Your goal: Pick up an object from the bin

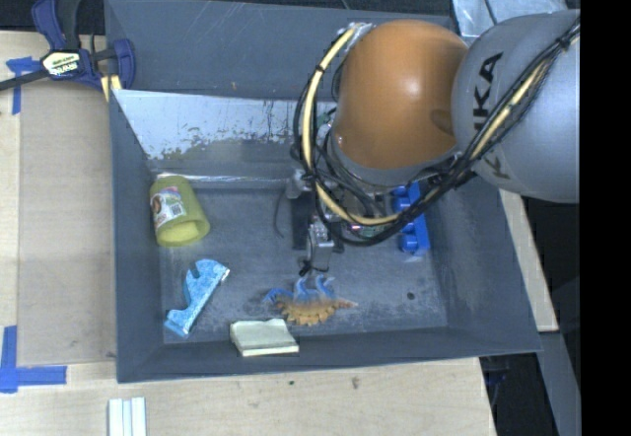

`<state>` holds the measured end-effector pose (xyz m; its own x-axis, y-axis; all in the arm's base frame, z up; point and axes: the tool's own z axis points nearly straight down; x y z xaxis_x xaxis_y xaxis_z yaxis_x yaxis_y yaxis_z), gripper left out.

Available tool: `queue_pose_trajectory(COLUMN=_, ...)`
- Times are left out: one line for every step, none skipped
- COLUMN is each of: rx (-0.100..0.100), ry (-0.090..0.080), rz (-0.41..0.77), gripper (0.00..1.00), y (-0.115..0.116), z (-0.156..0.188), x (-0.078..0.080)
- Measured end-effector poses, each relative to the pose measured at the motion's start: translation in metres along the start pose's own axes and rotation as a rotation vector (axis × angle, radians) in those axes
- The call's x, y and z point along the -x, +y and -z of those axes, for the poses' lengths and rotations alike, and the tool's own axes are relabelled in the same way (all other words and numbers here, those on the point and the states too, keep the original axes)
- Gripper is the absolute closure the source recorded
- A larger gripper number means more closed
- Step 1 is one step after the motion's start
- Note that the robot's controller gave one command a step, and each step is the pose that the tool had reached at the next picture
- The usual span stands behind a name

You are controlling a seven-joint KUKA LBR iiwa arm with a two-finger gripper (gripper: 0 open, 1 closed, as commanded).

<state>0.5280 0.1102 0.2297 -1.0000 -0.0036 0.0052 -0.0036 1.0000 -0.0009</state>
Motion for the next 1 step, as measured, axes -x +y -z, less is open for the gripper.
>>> queue_pose_trajectory(rx=0.0, ry=-0.001, rz=-0.001, gripper=0.0, y=-0.0003, z=0.0014, x=-0.0003)
